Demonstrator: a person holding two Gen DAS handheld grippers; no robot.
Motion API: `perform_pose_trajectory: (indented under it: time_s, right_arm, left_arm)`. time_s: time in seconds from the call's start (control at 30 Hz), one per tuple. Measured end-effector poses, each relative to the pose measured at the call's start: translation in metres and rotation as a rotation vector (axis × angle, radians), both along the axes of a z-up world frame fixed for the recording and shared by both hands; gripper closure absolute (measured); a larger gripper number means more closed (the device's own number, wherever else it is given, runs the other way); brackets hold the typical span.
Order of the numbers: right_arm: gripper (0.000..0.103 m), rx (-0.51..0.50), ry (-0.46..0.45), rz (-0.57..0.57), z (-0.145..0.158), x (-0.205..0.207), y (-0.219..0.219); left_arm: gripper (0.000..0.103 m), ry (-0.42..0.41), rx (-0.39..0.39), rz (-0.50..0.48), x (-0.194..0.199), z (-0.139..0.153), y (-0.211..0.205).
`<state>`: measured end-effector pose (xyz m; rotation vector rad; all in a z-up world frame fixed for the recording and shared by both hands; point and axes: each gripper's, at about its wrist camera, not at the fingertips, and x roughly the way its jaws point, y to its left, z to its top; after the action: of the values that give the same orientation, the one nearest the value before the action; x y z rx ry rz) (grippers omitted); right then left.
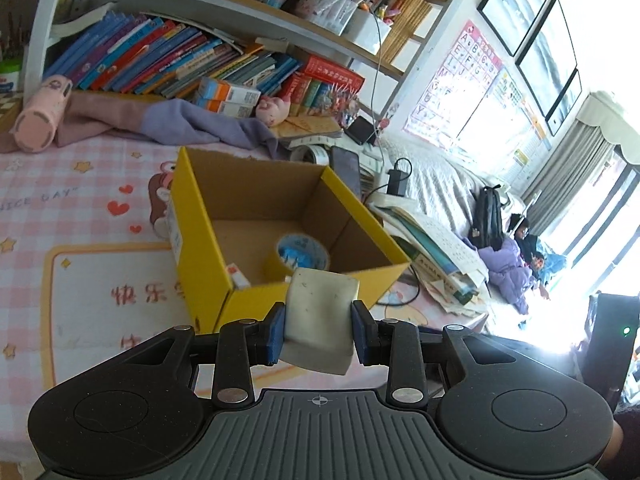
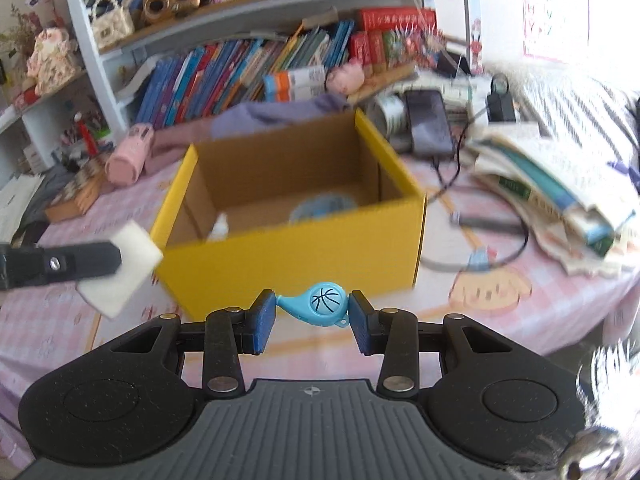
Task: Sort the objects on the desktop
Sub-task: 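Carry the cream block with the left tool while the right carries the keychain to the box, then lower both items into the yellow box and open both grippers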
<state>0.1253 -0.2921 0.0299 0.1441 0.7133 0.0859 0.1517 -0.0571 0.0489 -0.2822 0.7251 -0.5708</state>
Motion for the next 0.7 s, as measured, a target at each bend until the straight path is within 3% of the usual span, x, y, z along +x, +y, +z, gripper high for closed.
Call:
perform_pose_trajectory:
  time_s: [0.23,0.43,0.7]
  right_arm:
    - [0.066,-0.056,-0.073,0.042,0.017,0.051,-0.015]
    - [0.066,-0.123,-0.088,0.175,0.016,0.102,-0.014]
    - [0.065,-0.206,-0.017,0.377,-0.015,0.156,0.002]
  left_arm:
    - [0.070,-0.066,0.023,0.056,0.043,0.010,-0.018]
    - [0.070,0.008,0.043,0.139,0.076,-0.013,-0.035]
    - [0.070,0.010,0.139,0.210,0.114,-0.024,-0.062]
